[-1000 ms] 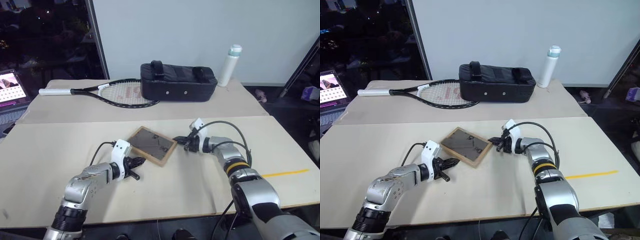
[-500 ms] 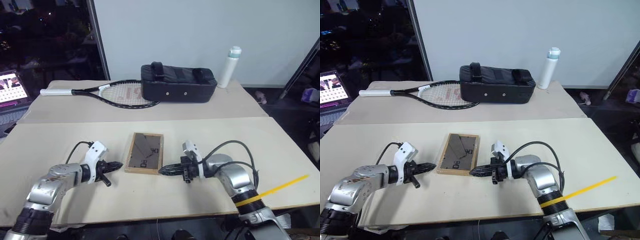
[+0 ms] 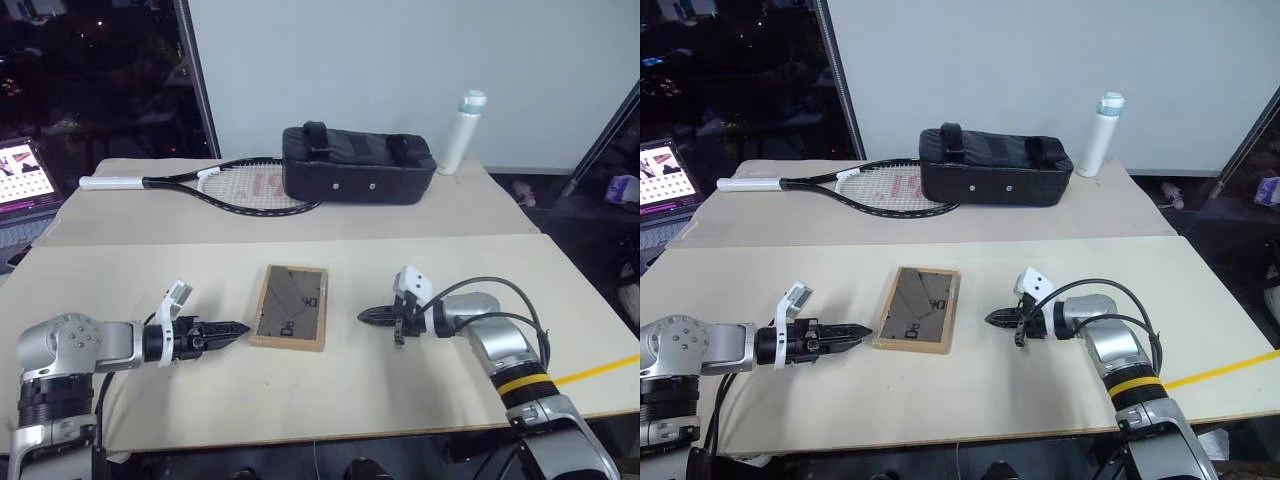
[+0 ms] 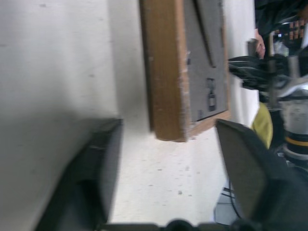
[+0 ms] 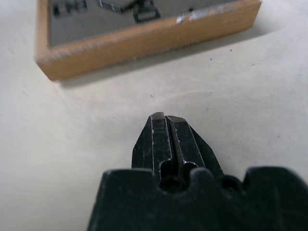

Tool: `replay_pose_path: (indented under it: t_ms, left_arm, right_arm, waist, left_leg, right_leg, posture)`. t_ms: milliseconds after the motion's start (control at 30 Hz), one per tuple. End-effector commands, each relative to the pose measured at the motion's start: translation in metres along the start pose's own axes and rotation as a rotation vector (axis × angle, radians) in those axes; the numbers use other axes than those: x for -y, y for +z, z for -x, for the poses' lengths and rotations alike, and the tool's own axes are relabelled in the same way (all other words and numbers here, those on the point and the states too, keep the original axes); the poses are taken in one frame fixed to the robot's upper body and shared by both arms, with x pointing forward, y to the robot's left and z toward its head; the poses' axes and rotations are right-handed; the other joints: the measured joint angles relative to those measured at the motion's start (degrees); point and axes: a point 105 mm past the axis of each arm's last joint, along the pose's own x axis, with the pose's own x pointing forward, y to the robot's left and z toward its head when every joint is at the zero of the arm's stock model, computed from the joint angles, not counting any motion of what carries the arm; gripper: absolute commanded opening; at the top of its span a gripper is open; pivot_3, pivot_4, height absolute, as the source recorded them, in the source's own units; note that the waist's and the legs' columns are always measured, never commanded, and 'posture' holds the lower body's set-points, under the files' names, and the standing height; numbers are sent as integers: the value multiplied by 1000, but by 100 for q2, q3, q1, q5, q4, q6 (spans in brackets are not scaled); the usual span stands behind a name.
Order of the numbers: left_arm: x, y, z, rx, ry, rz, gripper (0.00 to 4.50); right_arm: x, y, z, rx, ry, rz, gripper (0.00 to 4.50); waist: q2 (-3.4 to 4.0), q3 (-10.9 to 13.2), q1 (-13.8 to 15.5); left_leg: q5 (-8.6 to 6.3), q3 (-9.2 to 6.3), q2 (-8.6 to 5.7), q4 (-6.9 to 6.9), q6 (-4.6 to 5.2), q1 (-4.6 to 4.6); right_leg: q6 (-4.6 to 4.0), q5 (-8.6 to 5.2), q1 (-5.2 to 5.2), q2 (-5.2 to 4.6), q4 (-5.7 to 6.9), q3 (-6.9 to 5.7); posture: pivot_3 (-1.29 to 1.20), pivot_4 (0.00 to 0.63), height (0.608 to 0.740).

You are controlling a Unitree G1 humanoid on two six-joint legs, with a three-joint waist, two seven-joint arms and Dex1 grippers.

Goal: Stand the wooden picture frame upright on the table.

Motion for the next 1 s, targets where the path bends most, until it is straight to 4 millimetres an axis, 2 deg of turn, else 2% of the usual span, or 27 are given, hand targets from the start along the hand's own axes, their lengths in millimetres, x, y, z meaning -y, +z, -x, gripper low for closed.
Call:
replay_pose_path:
  t_ms: [33,133,233,333,467,567,733,800,900,1000]
  left_arm:
    - [4,-15,-34,-117,-10,27,4475]
    - [12,-24,-52,-183,-35,18,4475]
    - [10,-31,-61,-234,-3,7,4475]
    - [21,-28,-62,-229,-66,3,4475]
    - [16,-16,-52,-160,-42,21,4475]
    - [15,-11,-46,-128,-49,28,3731]
    - [22,-7,-47,-104,-81,23,1971]
    - [25,-6,-50,-94,-101,23,1399]
    - [34,-4,-51,-79,-143,4,1161]
    - [41,0,-44,-60,-182,-22,1150]
  right_arm:
    - [-11,22,-15,63,52,78,0]
    - [-21,20,-22,56,89,92,0]
    - [-23,21,-24,60,89,93,0]
    - [-23,20,-24,64,76,85,0]
    - [-20,16,-19,51,48,76,0]
    - [-17,15,-17,47,39,77,0]
    - [-13,18,-16,56,28,77,0]
    - [-12,19,-14,56,23,80,0]
    - [-6,23,-1,62,-2,71,0]
    - [7,33,27,66,-43,55,0]
  waist:
    - [1,-1,98]
    - [3,-2,221]
    - [3,-4,282]
    - [5,-6,324]
    - [5,-6,335]
    - [5,-6,327]
    - [4,-5,324]
    - [4,-5,334]
    - [3,-5,341]
    - [2,-4,347]
  left_leg:
    - [1,-1,0,4,-1,1]
    - [3,-4,-4,26,-6,-2]
    - [2,-3,-8,30,-7,-3]
    - [2,-3,-8,29,-7,-2]
    - [1,-4,-8,27,-8,-3]
    - [1,-3,-8,26,-8,-3]
    - [2,-3,-8,19,-8,-6]
    - [2,-4,-8,20,-8,-5]
    - [2,-3,-8,28,-8,-7]
    - [2,-4,-8,30,-8,-20]
  right_leg:
    - [1,0,4,0,0,-1]
    - [8,4,10,-4,0,-3]
    - [11,3,16,-9,-6,-3]
    - [11,3,17,-9,-7,-3]
    - [11,3,16,-9,-7,-3]
    - [11,3,13,-9,-7,-3]
    - [10,3,6,-9,-7,-3]
    - [10,3,9,-9,-7,-3]
    - [11,3,11,-9,-8,-3]
    - [11,3,3,-9,-7,-3]
  posture:
    - [0,150,696]
    - [0,150,696]
    - [0,150,696]
    - [0,150,696]
    - [0,150,696]
    - [0,150,696]
    - [0,150,696]
    - [0,150,696]
    - [0,150,696]
    - [0,150,696]
